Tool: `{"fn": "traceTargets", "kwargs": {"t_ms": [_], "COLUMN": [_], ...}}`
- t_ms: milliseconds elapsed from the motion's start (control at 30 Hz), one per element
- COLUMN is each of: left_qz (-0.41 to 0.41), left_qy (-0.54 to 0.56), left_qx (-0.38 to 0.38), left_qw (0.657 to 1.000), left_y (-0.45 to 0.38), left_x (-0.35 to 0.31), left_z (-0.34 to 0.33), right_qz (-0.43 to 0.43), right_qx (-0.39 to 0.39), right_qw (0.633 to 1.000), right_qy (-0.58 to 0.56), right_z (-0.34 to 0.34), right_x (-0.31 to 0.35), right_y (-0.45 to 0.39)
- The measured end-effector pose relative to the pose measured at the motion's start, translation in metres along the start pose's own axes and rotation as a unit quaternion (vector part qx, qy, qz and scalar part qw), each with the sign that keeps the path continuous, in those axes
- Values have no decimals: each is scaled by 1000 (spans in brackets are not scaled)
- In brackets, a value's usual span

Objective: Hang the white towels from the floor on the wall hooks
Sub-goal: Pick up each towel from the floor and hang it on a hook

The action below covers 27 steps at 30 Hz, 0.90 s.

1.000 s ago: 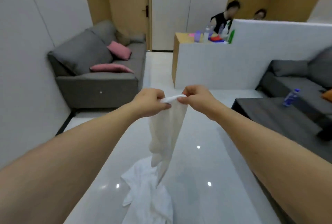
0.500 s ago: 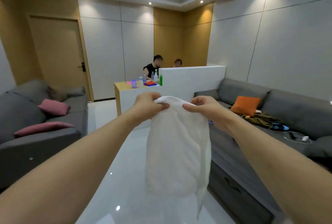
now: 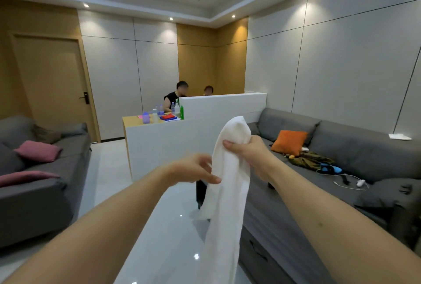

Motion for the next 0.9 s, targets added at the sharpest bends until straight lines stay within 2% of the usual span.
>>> {"fn": "traceTargets", "kwargs": {"t_ms": [67,167,233,367,467,567,667,833,900], "left_qz": [20,35,24,-47,-72,-53,-30,45,62], "left_qy": [-19,49,66,48,60,71,46,-32,-63], "left_qx": [-14,-104,-125,-41,-20,16,45,43,-7], "left_qw": [1000,993,990,997,995,996,997,998,996], "left_y": [-22,-53,-73,-117,-158,-198,-242,-334,-378], "left_x": [0,-7,-19,-63,-82,-80,-61,9,34], "left_z": [-28,-44,-45,-67,-82,-82,-78,-49,-26], "right_qz": [-13,-18,-22,-25,-23,-14,-16,-31,-44], "right_qx": [-14,-34,-40,-14,3,-16,-74,-126,-146], "right_qw": [1000,999,999,1000,1000,1000,996,990,987], "right_qy": [0,13,16,0,2,-18,-55,-55,-44], "right_z": [32,77,103,126,139,170,204,238,247], "right_x": [-3,-9,-13,-18,-21,-29,-46,-98,-126], "right_y": [-10,-25,-34,-53,-72,-100,-140,-236,-286]}}
Point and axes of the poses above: each hand's wrist, its own y-axis away from the middle knuckle, its own z-axis out of the back of the hand, x = y × z, the point moved 2 cm from there along -y, towards the middle knuckle, and after that the axes turned 1 degree about x, right-handed, at the moved point
